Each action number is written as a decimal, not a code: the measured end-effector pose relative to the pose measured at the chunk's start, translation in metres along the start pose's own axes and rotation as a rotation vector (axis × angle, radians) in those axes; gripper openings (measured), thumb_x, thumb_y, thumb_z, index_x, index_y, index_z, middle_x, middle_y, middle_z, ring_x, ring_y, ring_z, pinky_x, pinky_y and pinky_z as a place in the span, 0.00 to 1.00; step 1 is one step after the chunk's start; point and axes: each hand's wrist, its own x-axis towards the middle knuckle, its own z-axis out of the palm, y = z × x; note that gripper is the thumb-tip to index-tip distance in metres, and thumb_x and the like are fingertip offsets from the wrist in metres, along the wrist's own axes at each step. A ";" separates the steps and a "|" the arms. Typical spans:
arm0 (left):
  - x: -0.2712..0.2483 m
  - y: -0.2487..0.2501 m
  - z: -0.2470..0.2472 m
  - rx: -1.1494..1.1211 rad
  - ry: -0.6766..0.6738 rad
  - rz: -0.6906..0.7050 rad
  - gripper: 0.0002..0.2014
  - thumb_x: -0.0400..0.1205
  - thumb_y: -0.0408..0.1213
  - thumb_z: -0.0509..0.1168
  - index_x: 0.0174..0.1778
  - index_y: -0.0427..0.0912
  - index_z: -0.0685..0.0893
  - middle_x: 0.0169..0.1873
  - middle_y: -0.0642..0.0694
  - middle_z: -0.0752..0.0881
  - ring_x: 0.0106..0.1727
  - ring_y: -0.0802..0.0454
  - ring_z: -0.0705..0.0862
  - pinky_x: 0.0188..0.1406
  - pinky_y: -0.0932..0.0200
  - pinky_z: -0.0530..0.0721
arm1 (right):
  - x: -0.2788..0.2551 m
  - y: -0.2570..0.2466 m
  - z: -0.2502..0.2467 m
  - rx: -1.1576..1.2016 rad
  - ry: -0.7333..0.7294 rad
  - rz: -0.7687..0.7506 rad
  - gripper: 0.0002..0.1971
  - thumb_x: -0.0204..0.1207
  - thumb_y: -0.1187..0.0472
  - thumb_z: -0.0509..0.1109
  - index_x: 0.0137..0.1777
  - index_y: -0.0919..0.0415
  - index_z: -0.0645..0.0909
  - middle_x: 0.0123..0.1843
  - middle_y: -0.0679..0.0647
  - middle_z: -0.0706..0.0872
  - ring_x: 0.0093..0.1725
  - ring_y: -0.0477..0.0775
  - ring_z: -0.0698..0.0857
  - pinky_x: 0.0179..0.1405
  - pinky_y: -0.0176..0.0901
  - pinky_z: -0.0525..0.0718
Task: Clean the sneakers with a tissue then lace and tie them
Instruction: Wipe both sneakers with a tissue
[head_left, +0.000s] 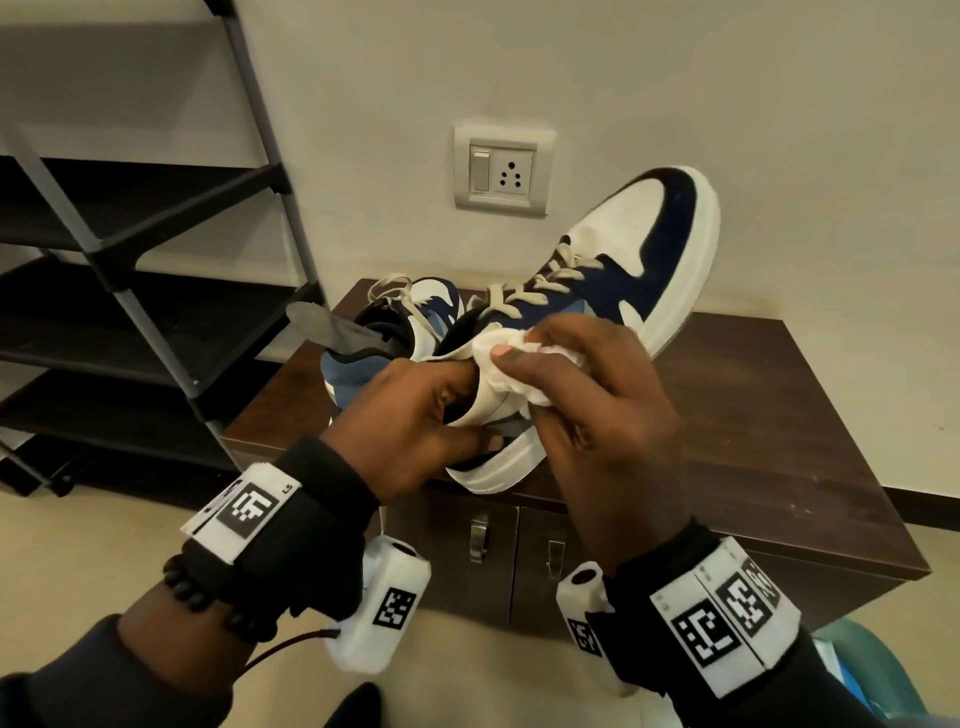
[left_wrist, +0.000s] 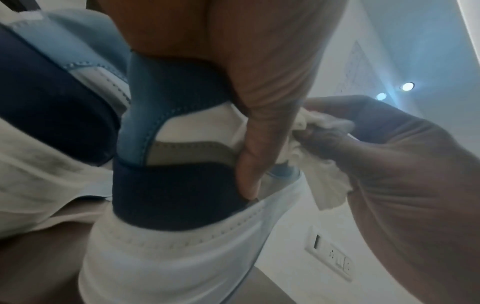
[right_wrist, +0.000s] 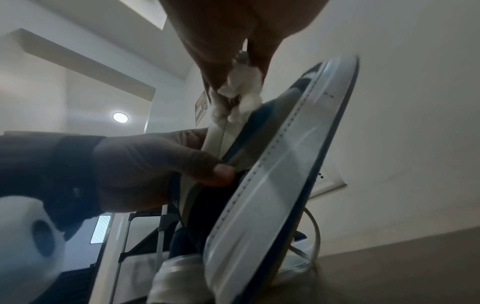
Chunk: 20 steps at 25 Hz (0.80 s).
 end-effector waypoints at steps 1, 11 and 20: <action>0.001 -0.001 0.001 0.041 -0.005 0.005 0.14 0.74 0.40 0.76 0.54 0.57 0.86 0.48 0.62 0.89 0.51 0.66 0.87 0.53 0.57 0.86 | -0.004 0.003 0.002 -0.009 0.009 -0.003 0.09 0.75 0.68 0.72 0.54 0.67 0.88 0.53 0.63 0.85 0.53 0.58 0.82 0.50 0.44 0.81; 0.009 -0.016 0.001 -0.211 -0.001 -0.058 0.21 0.73 0.38 0.76 0.62 0.49 0.85 0.54 0.56 0.90 0.57 0.59 0.87 0.61 0.45 0.85 | -0.008 0.009 0.007 0.010 -0.001 0.088 0.11 0.70 0.71 0.76 0.53 0.64 0.88 0.50 0.60 0.85 0.51 0.55 0.82 0.48 0.40 0.81; 0.008 -0.024 -0.004 -0.437 0.020 -0.085 0.26 0.76 0.22 0.70 0.70 0.40 0.78 0.62 0.50 0.86 0.64 0.58 0.84 0.64 0.62 0.81 | -0.038 0.003 0.025 -0.039 -0.173 0.088 0.13 0.68 0.69 0.78 0.54 0.64 0.87 0.48 0.57 0.86 0.46 0.54 0.83 0.40 0.44 0.82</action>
